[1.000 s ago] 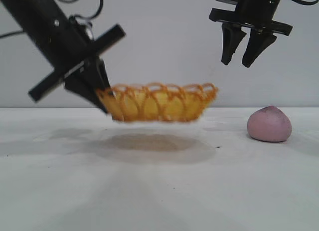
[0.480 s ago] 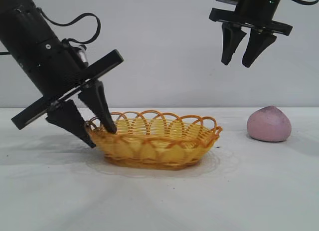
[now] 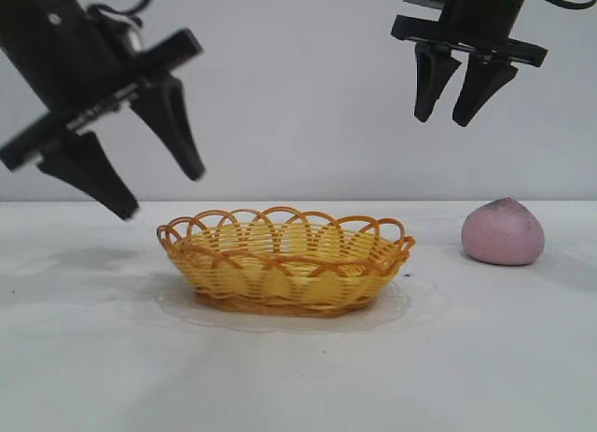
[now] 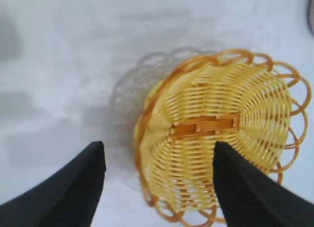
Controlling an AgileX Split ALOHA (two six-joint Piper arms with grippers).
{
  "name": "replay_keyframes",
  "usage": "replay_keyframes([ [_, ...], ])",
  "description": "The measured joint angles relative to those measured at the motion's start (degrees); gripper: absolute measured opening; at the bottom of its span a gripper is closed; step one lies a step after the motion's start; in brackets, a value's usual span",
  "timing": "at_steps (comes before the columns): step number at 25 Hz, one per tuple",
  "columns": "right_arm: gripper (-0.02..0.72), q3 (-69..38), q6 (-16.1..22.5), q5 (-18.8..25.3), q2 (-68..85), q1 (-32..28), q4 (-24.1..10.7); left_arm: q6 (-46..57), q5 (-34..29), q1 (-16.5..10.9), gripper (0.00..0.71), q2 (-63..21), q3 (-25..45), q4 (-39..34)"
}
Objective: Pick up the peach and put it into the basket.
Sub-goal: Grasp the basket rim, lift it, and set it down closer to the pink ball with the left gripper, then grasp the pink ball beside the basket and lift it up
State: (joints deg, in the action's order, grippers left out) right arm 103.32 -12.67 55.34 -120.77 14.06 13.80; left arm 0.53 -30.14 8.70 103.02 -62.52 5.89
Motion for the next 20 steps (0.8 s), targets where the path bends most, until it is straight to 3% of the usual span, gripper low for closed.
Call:
replay_keyframes([
  [1, 0.382, 0.00, 0.00, 0.22, 0.00, 0.00, 0.00, 5.99, -0.83, 0.00, 0.418, 0.00, 0.00, -7.82],
  [3, 0.382, 0.00, 0.00, 0.35, 0.00, 0.00, 0.00, 13.19, -2.66, -0.10, 0.418, -0.53, 0.00, -16.20],
  [8, 0.382, 0.00, 0.00, 1.76, 0.00, 0.00, 0.11, 16.82, -2.18, 0.10, 0.418, -9.96, 3.09, -19.13],
  [13, 0.382, 0.00, 0.00, 4.11, 0.00, 0.00, 0.21, 17.10, 2.74, 2.19, 0.418, -33.51, 15.94, -20.08],
  [15, 0.382, 0.00, 0.00, 4.96, 0.00, 0.00, 0.21, 17.17, 1.96, 2.75, 0.418, -43.88, 21.43, -20.08],
  [20, 0.382, 0.00, 0.00, 5.94, 0.00, 0.00, 0.21, 17.31, -11.97, 2.82, 0.418, -71.28, 29.46, -19.97],
])
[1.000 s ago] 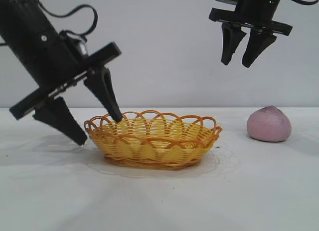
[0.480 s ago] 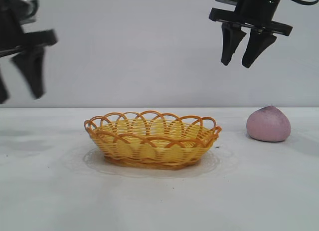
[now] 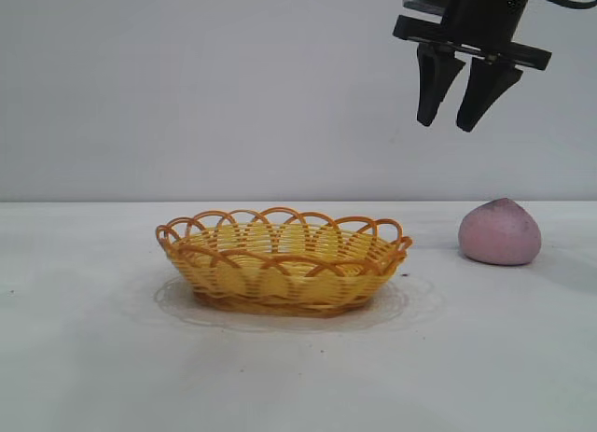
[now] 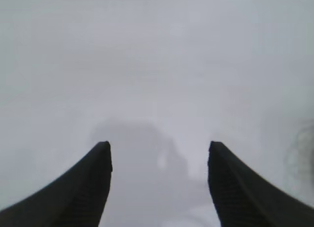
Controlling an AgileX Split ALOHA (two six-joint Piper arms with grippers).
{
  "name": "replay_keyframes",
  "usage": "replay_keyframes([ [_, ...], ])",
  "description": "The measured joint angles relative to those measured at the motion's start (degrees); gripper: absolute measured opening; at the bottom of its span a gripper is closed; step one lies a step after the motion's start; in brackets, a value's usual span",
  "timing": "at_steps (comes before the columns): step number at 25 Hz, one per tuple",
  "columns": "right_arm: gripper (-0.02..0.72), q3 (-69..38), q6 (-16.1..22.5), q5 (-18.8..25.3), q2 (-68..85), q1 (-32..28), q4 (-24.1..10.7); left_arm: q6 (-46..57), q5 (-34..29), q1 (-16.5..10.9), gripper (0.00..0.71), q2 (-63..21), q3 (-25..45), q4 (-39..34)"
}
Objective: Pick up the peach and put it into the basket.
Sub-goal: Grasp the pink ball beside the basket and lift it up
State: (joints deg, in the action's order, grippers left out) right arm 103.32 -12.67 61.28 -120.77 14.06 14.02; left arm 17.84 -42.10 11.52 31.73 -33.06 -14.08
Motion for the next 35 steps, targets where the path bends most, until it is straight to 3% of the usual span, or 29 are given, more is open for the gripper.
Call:
replay_keyframes([
  [5, 0.382, 0.00, 0.00, 0.34, 0.00, 0.00, 0.00, 0.00, -17.03, 0.00, 0.418, -20.55, 2.92, 0.29],
  [8, 0.382, 0.00, 0.00, 0.80, 0.00, 0.00, 0.00, -0.11, -22.57, 0.00, 0.418, -26.84, 4.30, 2.77],
  [19, 0.382, 0.00, 0.00, 4.88, 0.00, 0.00, 0.00, -14.04, -22.47, 0.00, 0.418, -29.34, 4.83, 10.21],
  [28, 0.382, -1.65, 0.26, 7.59, -1.24, 0.00, -1.22, -15.33, -22.20, -0.31, 0.418, -30.53, 4.83, 11.81],
  [35, 0.382, -5.35, 1.34, 6.49, -3.17, 0.00, -3.17, -15.33, -22.21, -11.67, 0.418, -32.77, 4.93, 11.81],
])
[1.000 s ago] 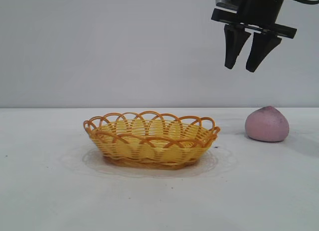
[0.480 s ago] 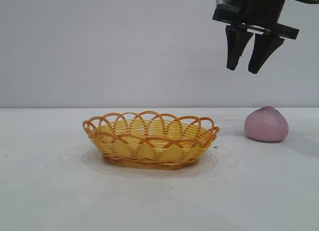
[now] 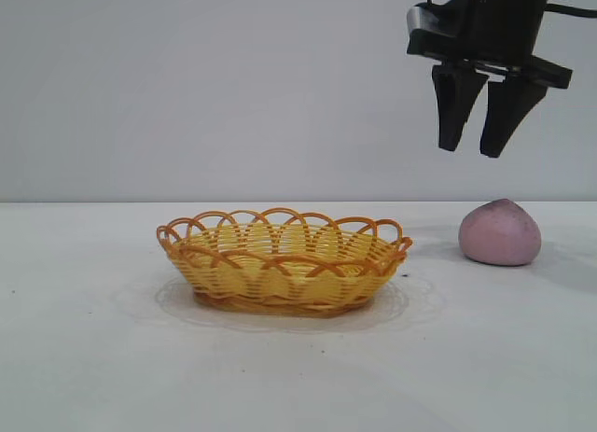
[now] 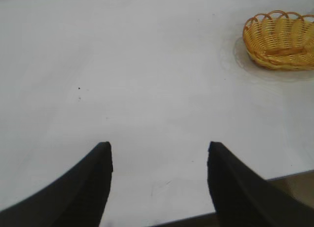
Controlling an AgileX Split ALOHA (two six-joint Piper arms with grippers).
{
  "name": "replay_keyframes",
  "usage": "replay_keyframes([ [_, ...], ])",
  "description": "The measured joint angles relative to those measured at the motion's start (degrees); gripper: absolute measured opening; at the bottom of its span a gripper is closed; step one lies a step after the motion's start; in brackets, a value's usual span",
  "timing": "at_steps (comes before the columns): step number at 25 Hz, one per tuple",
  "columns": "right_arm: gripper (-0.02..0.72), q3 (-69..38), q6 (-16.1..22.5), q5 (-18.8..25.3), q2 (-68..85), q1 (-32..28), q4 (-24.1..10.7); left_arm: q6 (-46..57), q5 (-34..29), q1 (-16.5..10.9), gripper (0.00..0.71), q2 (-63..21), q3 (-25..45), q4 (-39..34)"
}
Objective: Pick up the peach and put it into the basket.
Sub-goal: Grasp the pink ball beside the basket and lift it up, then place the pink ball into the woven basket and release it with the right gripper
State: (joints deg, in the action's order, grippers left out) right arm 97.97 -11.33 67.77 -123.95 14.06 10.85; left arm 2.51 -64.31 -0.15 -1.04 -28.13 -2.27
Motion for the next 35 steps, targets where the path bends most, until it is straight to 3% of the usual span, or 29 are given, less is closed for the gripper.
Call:
replay_keyframes([
  [3, 0.382, -1.48, 0.13, -1.90, -0.21, 0.00, -1.26, 0.00, 0.00, -1.33, 0.418, -0.08, 0.00, 0.00],
  [5, 0.299, -2.22, 0.13, -3.18, -1.00, 0.00, -1.82, 0.00, 0.00, -1.33, 0.418, -0.08, 0.00, 0.00],
  [8, 0.102, -2.61, -1.01, -5.55, -2.50, 0.00, -2.42, 0.00, 0.00, -1.33, 0.418, -0.08, 0.00, 0.00],
  [11, 0.000, -2.61, -1.34, -6.51, -1.29, 0.55, -2.42, -0.09, 0.00, -1.33, 0.418, -0.08, 0.00, 0.00],
  [15, 0.000, -2.95, -4.65, -6.65, 5.16, 4.21, 1.98, -0.09, 0.00, -1.33, 0.418, -0.08, 0.00, 0.00],
  [20, 0.000, -2.95, -5.83, -4.97, 12.06, 13.98, 5.69, -0.09, 0.00, -1.33, 0.418, -0.08, 0.00, 0.00],
  [26, 0.000, -2.95, -5.83, -5.23, 9.27, 22.81, 5.80, -0.09, 0.00, -1.33, 0.418, -0.08, 0.00, 0.00],
  [35, 0.000, -2.95, -4.90, -5.49, 0.01, 23.97, 4.95, -0.09, 0.00, -1.33, 0.418, -0.08, 0.00, 0.00],
])
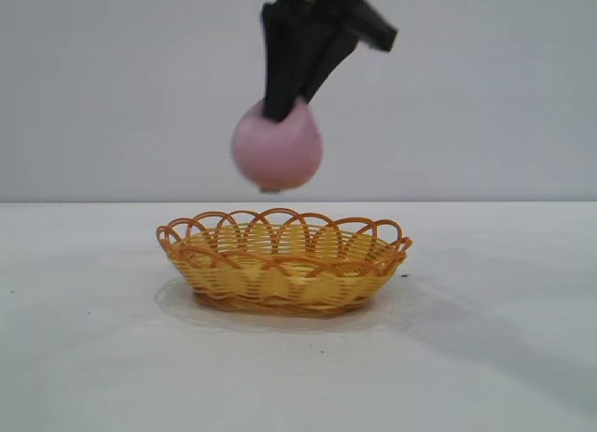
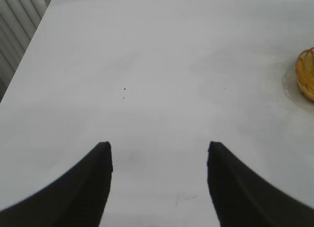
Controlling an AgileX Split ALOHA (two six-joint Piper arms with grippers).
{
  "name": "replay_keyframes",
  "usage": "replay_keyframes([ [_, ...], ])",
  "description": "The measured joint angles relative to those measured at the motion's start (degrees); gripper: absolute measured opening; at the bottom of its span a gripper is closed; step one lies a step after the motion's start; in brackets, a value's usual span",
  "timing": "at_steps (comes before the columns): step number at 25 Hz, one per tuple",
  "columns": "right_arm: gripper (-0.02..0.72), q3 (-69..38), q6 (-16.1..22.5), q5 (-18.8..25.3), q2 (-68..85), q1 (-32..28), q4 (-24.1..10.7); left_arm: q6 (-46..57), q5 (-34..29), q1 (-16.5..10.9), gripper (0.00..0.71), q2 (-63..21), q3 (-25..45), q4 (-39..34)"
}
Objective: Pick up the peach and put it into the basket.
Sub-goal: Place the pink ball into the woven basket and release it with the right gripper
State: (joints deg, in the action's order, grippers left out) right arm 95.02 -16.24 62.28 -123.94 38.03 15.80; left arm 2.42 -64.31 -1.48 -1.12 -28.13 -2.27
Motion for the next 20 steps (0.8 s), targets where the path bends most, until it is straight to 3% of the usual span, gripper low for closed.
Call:
replay_keyframes([
  [1, 0.058, 0.00, 0.15, 0.00, -0.09, 0.00, 0.00, 0.00, 0.00, 0.00, 0.418, 0.00, 0.00, 0.00],
  [2, 0.058, 0.00, 0.31, 0.15, -0.09, 0.00, 0.00, 0.00, 0.00, 0.00, 0.418, 0.00, 0.00, 0.00],
  [4, 0.176, 0.00, 0.36, 0.66, -0.09, 0.00, -0.47, 0.00, 0.00, 0.00, 0.418, 0.00, 0.00, 0.00],
  [7, 0.297, 0.00, 2.05, 2.76, -0.09, 0.00, -1.73, 0.00, 0.00, 0.00, 0.418, 0.00, 0.00, 0.00],
  [14, 0.319, 0.00, 8.21, 3.72, 6.92, -0.12, -5.31, 0.00, 0.00, 0.00, 0.418, 0.00, 0.00, 0.00],
  [18, 0.319, 0.00, 14.19, 3.34, 12.95, -4.73, -12.98, 0.00, 0.00, 0.00, 0.418, 0.00, 0.00, 0.00],
  [20, 0.319, 0.11, 14.76, 3.10, 13.71, -9.41, -15.15, 0.00, 0.00, 0.00, 0.418, 0.00, 0.00, 0.00],
])
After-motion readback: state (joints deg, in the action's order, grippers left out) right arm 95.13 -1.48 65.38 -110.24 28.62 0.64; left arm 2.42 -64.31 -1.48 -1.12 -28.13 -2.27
